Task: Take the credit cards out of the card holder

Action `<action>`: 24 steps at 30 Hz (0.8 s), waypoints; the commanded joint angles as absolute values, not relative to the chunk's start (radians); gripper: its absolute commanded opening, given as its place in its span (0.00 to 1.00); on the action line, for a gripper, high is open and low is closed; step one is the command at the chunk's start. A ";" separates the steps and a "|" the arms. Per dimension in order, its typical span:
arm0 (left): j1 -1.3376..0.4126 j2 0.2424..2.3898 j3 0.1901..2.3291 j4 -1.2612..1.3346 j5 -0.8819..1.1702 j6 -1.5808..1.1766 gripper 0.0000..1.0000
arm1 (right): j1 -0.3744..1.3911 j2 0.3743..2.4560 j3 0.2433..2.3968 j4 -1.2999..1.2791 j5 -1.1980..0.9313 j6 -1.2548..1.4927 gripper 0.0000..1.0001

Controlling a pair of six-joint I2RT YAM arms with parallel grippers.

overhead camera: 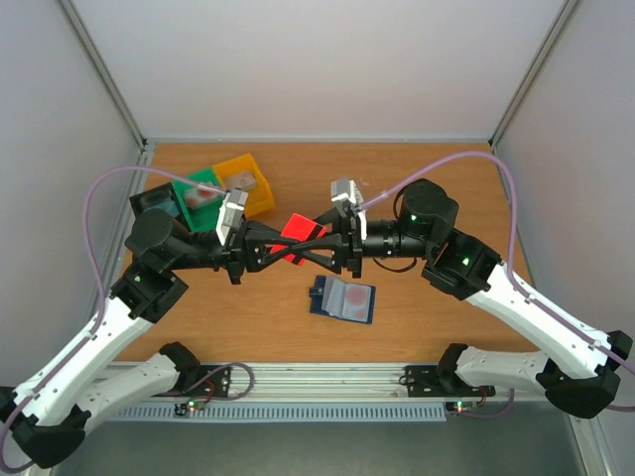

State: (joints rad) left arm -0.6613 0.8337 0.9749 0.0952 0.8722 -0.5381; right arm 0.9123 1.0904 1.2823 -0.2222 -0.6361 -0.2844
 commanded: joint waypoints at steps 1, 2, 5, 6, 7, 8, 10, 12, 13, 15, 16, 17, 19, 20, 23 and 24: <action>-0.656 0.821 0.960 0.173 0.944 -0.575 0.00 | 0.909 1.077 1.327 -0.176 -0.712 -0.273 0.19; -0.656 0.818 0.959 0.169 0.949 -0.573 0.00 | 0.909 1.069 1.324 -0.178 -0.705 -0.273 0.14; -0.657 0.813 0.960 0.161 0.976 -0.562 0.00 | 0.908 1.040 1.316 -0.208 -0.677 -0.292 0.24; -0.655 0.812 0.960 0.160 0.979 -0.558 0.00 | 0.908 1.032 1.316 -0.231 -0.671 -0.301 0.32; -0.655 0.811 0.961 0.155 0.978 -0.555 0.00 | 0.908 1.026 1.317 -0.245 -0.669 -0.306 0.36; -0.656 0.812 0.962 0.151 0.979 -0.548 0.00 | 0.908 1.023 1.320 -0.258 -0.671 -0.309 0.38; -0.656 0.815 0.963 0.154 0.977 -0.542 0.00 | 0.908 1.020 1.325 -0.276 -0.680 -0.311 0.39; -0.656 0.819 0.964 0.156 0.979 -0.544 0.00 | 0.908 1.015 1.325 -0.285 -0.679 -0.315 0.39; -0.656 0.818 0.963 0.155 0.980 -0.543 0.00 | 0.908 1.011 1.325 -0.290 -0.676 -0.318 0.39; -0.656 0.819 0.965 0.149 0.984 -0.538 0.00 | 0.907 1.000 1.327 -0.298 -0.666 -0.323 0.35; -0.656 0.818 0.966 0.145 0.985 -0.535 0.00 | 0.907 0.996 1.327 -0.300 -0.664 -0.325 0.31; -0.656 0.816 0.967 0.142 0.983 -0.531 0.00 | 0.907 0.993 1.328 -0.302 -0.661 -0.324 0.26; -0.656 0.816 0.971 0.143 0.979 -0.525 0.00 | 0.907 1.001 1.341 -0.320 -0.657 -0.323 0.20; -0.656 0.818 0.974 0.146 0.978 -0.524 0.00 | 0.907 1.012 1.350 -0.336 -0.652 -0.324 0.20; -0.656 0.822 0.976 0.137 0.979 -0.515 0.00 | 0.906 1.046 1.372 -0.363 -0.660 -0.320 0.05; -0.656 0.822 0.975 0.130 0.979 -0.510 0.00 | 0.907 1.054 1.375 -0.363 -0.676 -0.319 0.02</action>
State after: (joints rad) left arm -0.6575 0.8253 0.9627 0.1173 0.9619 -0.5339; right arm 0.9089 1.0225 1.3331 -0.3256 -0.6624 -0.3191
